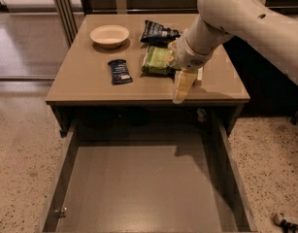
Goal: Place green jalapeno chip bag into top drawer
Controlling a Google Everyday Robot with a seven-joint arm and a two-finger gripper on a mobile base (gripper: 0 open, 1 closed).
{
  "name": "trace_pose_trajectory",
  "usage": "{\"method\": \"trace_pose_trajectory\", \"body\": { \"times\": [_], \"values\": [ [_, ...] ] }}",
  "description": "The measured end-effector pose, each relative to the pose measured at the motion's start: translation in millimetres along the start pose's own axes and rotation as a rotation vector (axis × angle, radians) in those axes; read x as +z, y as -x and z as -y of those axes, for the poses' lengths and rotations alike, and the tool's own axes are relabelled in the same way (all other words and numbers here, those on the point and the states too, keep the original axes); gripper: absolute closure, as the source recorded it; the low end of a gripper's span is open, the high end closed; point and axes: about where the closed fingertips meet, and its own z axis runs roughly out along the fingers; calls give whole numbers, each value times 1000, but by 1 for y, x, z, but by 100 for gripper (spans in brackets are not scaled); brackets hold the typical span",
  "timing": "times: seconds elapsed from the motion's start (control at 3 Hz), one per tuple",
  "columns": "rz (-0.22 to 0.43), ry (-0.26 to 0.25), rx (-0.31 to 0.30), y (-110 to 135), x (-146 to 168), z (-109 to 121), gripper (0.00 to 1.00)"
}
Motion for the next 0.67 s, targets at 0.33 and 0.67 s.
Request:
{"method": "trace_pose_trajectory", "body": {
  "times": [0.33, 0.67],
  "values": [
    [-20, 8, -8, -4, -2, 13, 0],
    [-44, 30, -19, -10, -1, 35, 0]
  ]
}}
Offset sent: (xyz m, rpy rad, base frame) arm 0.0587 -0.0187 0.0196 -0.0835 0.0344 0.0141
